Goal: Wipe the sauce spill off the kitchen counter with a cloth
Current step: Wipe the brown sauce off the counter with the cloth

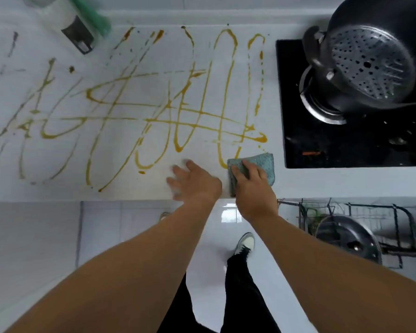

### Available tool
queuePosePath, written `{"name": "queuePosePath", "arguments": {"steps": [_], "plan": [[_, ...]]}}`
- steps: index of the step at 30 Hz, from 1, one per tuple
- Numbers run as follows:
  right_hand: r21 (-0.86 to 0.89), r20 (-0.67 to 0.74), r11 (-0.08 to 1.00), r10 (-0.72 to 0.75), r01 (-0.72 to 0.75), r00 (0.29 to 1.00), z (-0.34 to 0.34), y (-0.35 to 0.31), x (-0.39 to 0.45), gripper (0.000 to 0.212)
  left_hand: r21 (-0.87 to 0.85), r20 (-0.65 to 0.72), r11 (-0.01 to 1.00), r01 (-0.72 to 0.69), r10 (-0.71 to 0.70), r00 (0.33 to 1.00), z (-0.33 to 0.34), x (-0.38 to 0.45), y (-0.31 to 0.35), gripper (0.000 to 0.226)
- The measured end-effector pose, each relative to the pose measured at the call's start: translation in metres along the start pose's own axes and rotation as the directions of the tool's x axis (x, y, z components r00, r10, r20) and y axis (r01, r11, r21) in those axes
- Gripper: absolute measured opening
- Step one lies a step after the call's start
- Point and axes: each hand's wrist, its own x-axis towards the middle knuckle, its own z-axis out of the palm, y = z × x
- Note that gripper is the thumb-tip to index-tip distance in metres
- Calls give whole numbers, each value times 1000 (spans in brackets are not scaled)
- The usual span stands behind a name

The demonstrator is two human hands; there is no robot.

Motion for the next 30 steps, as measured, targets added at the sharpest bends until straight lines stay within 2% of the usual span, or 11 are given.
{"name": "queuePosePath", "arguments": {"steps": [5, 7, 9, 12, 16, 18, 22, 24, 27, 28, 30], "plan": [[-168, -150, 963, -237, 212, 960, -22, 56, 29, 50, 18, -21, 1000, 26, -26, 999, 18, 5, 7, 110], [-208, -137, 944, -287, 255, 948, -32, 77, 44, 49, 50, -24, 999, 13, -12, 1000, 20, 11, 4, 117], [-103, -113, 968, -240, 229, 964, -39, 89, 57, 44, 86, -21, 996, 10, -8, 1000, 21, 17, 4, 130], [190, -135, 972, -113, 138, 984, -40, 82, 54, 26, 124, -10, 991, 41, -40, 999, 22, 18, 10, 140], [151, -7, 928, -345, 342, 939, -21, 68, 24, 4, 237, -34, 971, 28, -20, 999, 26, 21, 12, 141], [175, -19, 947, -271, 270, 962, -33, 72, 51, 11, 242, -36, 970, 18, -10, 999, 25, 22, 12, 140], [221, -118, 975, 62, -35, 991, -53, 75, 99, 28, 211, -42, 977, 14, -5, 999, 24, 18, 13, 135], [227, -107, 973, -9, 33, 994, -41, 60, 69, 19, 183, -46, 983, 12, -4, 999, 23, 16, 14, 133], [198, 20, 947, -262, 253, 965, -25, 57, 26, 25, 179, -50, 984, 3, 6, 999, 20, 14, 15, 132], [204, 11, 947, -255, 248, 967, -32, 61, 38, 19, 179, -45, 984, -1, 9, 999, 20, 13, 15, 131], [211, -16, 975, -70, 72, 997, -53, 69, 83, 8, 168, -32, 986, -10, 16, 999, 20, 12, 14, 131]]}}
